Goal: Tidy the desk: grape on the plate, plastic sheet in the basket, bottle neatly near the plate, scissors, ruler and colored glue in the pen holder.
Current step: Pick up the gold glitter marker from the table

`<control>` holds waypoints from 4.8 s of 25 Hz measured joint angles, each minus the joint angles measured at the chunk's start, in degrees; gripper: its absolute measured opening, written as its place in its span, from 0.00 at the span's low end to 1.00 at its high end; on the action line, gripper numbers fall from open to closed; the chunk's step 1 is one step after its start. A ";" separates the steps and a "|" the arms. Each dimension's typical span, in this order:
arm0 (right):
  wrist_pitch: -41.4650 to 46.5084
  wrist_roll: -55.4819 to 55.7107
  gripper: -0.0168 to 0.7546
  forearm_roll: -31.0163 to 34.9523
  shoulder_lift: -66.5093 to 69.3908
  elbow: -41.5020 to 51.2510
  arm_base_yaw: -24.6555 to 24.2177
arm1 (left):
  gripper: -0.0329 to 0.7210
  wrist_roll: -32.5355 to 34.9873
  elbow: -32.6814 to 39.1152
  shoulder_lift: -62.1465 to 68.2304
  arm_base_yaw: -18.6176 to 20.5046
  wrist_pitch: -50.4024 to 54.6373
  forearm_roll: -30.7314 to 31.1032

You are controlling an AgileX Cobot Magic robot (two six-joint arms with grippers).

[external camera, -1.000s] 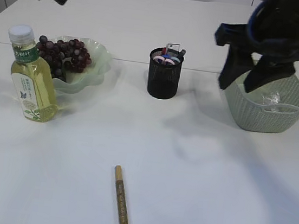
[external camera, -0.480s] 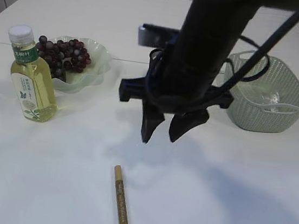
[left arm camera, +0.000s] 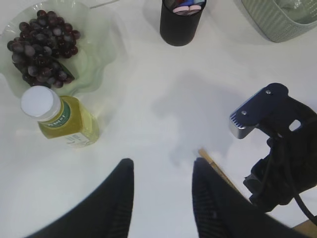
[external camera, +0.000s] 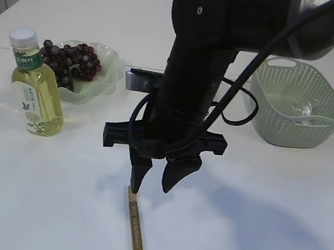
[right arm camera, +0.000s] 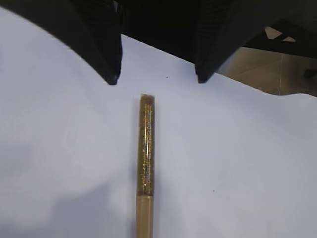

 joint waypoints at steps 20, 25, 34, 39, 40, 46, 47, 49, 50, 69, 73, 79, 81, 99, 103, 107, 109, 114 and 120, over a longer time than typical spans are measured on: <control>-6.50 0.67 0.52 -1.06 7.14 -1.53 1.49 | 0.40 0.00 0.00 -0.23 0.00 0.00 -0.20; -6.29 0.80 0.52 -2.31 9.98 -4.15 2.22 | 0.39 0.00 0.00 -0.23 0.00 0.00 0.00; -4.30 1.61 0.52 -5.77 12.80 -5.09 3.90 | 0.37 0.00 0.00 -0.23 0.00 0.00 0.69; -3.36 1.61 0.52 -5.88 14.78 -5.09 3.90 | 0.37 0.00 0.00 -0.23 0.00 0.00 0.78; -3.36 1.61 0.52 -5.88 14.93 -5.09 3.90 | 0.37 0.00 0.00 -0.23 0.00 0.00 0.78; -3.46 1.61 0.52 -5.88 15.42 -5.18 3.90 | 0.37 0.00 0.00 -0.23 0.00 0.00 0.78; -3.57 1.72 0.52 -5.88 15.71 -5.18 3.90 | 0.37 0.00 0.00 -0.23 0.00 0.00 0.78; -3.81 1.72 0.52 -5.76 15.99 -5.18 3.90 | 0.37 0.00 0.00 -0.23 0.00 0.00 0.78; -4.05 1.72 0.52 -5.76 15.99 -5.18 3.90 | 0.37 0.00 0.00 -0.23 0.00 0.00 0.78; -4.38 1.87 0.52 -5.16 17.93 -5.18 3.90 | 0.37 0.00 0.00 -0.23 0.00 0.00 0.78; -4.17 1.78 0.52 -5.02 17.93 -5.68 3.90 | 0.37 0.00 0.00 -0.23 0.00 0.00 0.78; -4.17 1.78 0.38 -5.02 17.93 -6.18 3.93 | 0.37 0.00 0.00 -0.23 0.00 0.00 0.78; -4.04 1.78 0.34 -5.16 17.93 -6.18 3.93 | 0.37 0.10 0.00 -0.23 0.00 0.00 0.78; -3.37 1.78 0.22 -7.56 17.96 -6.20 3.93 | 0.37 0.10 0.00 -0.23 0.00 0.00 0.78; -3.37 1.78 0.20 -7.69 17.96 -6.20 3.93 | 0.37 0.10 0.00 -0.23 0.00 0.00 0.78; -3.47 1.78 0.20 -7.82 17.96 -6.20 3.93 | 0.37 0.10 0.00 -0.23 0.00 0.00 0.78; -3.54 1.62 0.20 -7.82 17.96 -6.20 3.93 | 0.37 0.10 0.00 -0.23 0.00 0.00 0.78; -3.54 -1.23 0.20 -9.62 17.96 -6.30 4.25 | 0.37 0.10 0.00 -0.23 0.00 0.00 0.78; -4.59 -1.78 0.20 -13.97 16.89 -6.30 4.85 | 0.37 0.10 0.00 -0.23 0.00 0.00 0.80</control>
